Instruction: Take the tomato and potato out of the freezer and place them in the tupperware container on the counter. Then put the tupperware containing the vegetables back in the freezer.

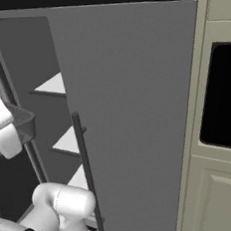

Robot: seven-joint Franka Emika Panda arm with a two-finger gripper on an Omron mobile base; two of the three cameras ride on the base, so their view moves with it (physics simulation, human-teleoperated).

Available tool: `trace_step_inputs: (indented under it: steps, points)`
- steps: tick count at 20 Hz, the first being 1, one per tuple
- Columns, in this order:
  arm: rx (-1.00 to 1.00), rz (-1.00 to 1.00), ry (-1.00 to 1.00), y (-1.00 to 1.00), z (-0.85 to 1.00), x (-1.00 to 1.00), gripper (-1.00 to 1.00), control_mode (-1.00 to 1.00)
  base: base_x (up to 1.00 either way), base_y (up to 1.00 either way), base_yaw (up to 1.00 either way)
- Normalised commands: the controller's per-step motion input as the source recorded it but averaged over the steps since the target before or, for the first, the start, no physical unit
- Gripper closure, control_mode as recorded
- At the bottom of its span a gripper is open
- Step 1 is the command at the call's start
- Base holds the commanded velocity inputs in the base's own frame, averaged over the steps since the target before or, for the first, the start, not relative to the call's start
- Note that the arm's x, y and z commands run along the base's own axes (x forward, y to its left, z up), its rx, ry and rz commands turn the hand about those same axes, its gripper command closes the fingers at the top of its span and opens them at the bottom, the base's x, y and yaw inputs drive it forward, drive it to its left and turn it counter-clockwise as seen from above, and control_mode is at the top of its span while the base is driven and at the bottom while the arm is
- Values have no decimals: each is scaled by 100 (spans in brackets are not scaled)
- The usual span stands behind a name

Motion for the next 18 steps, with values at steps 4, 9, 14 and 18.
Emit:
trace_step_inputs:
  steps: [4,9,14,18]
  points:
    - [0,-47,-5,51,8,4,100,-100,0,0,0]
    - [0,-47,-5,30,0,45,100,-100,0,0,0]
    - [0,-34,-8,17,-8,57,100,-100,0,0,0]
    - [0,-23,-15,27,-12,59,100,-100,0,0,0]
